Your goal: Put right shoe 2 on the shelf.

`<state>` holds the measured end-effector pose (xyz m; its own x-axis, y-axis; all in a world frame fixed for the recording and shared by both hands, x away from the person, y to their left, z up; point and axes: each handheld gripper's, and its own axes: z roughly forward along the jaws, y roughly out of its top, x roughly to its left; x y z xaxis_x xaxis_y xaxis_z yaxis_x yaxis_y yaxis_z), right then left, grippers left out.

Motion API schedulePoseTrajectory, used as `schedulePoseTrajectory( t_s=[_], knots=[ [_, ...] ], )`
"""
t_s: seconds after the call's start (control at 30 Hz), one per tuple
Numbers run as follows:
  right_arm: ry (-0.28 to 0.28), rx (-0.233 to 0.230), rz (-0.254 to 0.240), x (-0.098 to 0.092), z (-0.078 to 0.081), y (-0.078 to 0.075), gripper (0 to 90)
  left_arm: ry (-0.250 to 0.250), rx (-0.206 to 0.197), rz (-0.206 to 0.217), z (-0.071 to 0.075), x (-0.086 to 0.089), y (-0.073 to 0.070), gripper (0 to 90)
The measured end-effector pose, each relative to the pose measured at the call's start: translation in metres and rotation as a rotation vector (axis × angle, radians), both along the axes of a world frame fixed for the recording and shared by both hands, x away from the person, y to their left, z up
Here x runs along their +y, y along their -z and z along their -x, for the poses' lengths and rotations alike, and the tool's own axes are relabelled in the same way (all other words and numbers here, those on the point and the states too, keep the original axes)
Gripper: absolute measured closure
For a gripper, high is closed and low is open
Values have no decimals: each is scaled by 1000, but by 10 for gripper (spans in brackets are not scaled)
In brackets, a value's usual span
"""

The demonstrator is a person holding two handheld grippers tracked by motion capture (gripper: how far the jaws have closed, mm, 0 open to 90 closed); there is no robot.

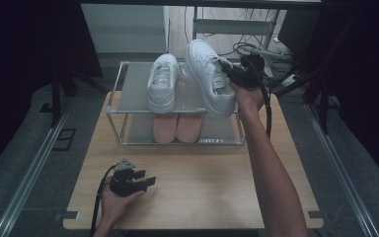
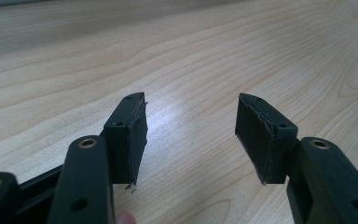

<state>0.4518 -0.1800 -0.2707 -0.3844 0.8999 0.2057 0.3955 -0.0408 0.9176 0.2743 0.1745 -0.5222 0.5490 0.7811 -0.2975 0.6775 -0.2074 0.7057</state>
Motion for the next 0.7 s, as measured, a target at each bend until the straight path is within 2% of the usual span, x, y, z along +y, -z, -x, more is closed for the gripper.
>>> schedulePoseTrajectory(
  t_s=[0.13,0.27,0.7],
  knots=[
    [23,11,15,11,-12,-3,825,4,-1,1,0,0,0,440],
    [28,43,28,23,-23,-3,823,-2,-2,8,1,2,-1,440],
    [102,130,94,53,-61,14,819,-7,-9,22,2,4,-3,440]
  ],
)
